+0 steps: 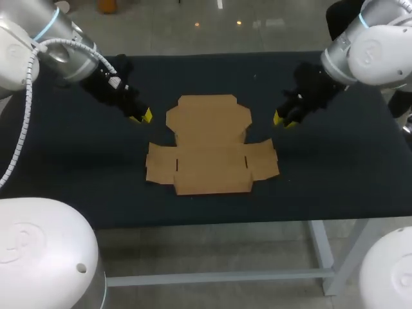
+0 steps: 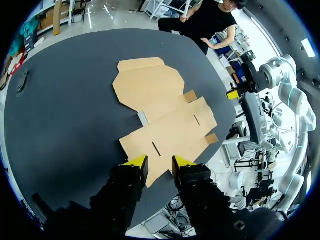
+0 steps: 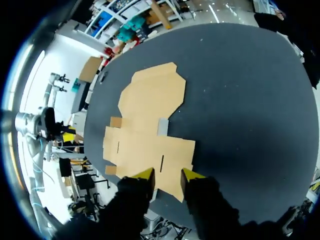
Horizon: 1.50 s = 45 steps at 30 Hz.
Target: Assemble the packaging by folding the flat box into shape, placing the metal phone stand inside, and closing the box properly
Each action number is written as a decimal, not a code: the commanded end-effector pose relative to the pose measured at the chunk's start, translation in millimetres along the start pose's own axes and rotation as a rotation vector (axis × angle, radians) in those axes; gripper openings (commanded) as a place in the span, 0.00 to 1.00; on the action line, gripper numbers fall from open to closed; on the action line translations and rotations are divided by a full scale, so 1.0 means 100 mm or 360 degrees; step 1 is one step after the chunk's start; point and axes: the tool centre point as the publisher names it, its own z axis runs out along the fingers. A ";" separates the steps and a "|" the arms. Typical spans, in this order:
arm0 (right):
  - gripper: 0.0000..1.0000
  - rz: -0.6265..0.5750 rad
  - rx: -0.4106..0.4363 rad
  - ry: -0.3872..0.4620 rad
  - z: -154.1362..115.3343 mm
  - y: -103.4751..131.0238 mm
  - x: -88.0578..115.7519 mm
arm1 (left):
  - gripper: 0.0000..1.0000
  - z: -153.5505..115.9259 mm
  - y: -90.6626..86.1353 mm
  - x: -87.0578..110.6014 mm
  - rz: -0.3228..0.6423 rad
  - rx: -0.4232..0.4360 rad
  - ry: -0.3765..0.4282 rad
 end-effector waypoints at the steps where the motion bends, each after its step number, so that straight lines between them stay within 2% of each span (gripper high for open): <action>1: 0.63 0.0069 -0.0031 0.0016 0.07 0.10 -0.06 | 1.00 0.00 -0.06 -0.13 0.0001 0.0012 0.0057; 2: 0.82 0.0100 -0.0056 0.0041 0.07 0.12 -0.08 | 1.00 -0.01 -0.08 -0.16 -0.0004 0.0031 0.0069; 3: 0.94 0.0120 -0.0074 0.0052 0.07 0.14 -0.08 | 1.00 -0.02 -0.10 -0.19 -0.0003 0.0039 0.0079; 4: 1.00 0.0152 -0.0094 0.0038 0.08 0.16 -0.09 | 1.00 -0.03 -0.11 -0.21 -0.0003 0.0052 0.0089; 10: 1.00 0.0237 -0.0175 0.0123 0.15 0.28 -0.13 | 1.00 -0.02 -0.20 -0.30 0.0003 0.0073 0.0125; 12: 0.83 0.0268 -0.0178 0.0136 0.20 0.33 -0.15 | 1.00 -0.01 -0.23 -0.32 0.0013 0.0080 0.0132; 15: 0.83 0.0296 -0.0178 0.0168 0.28 0.41 -0.17 | 1.00 -0.01 -0.29 -0.35 0.0017 0.0079 0.0125; 20: 0.67 0.0348 -0.0191 0.0228 0.38 0.52 -0.19 | 1.00 -0.04 -0.40 -0.39 0.0020 0.0102 0.0123; 21: 0.66 0.0363 -0.0197 0.0232 0.40 0.54 -0.20 | 1.00 -0.04 -0.42 -0.39 0.0023 0.0103 0.0126; 24: 0.72 0.0403 -0.0214 0.0255 0.46 0.60 -0.22 | 1.00 -0.04 -0.47 -0.40 0.0025 0.0118 0.0140; 30: 0.69 0.0447 -0.0250 0.0282 0.48 0.72 -0.25 | 1.00 -0.04 -0.51 -0.41 0.0024 0.0125 0.0170; 32: 0.75 0.0447 -0.0250 0.0282 0.48 0.72 -0.25 | 1.00 -0.04 -0.51 -0.41 0.0024 0.0125 0.0170; 33: 0.90 0.0447 -0.0250 0.0282 0.48 0.72 -0.25 | 1.00 -0.04 -0.51 -0.41 0.0024 0.0125 0.0170; 34: 1.00 0.0447 -0.0250 0.0282 0.48 0.72 -0.25 | 1.00 -0.04 -0.51 -0.41 0.0024 0.0125 0.0170; 45: 1.00 0.0447 -0.0250 0.0282 0.48 0.72 -0.25 | 1.00 -0.04 -0.51 -0.41 0.0024 0.0125 0.0170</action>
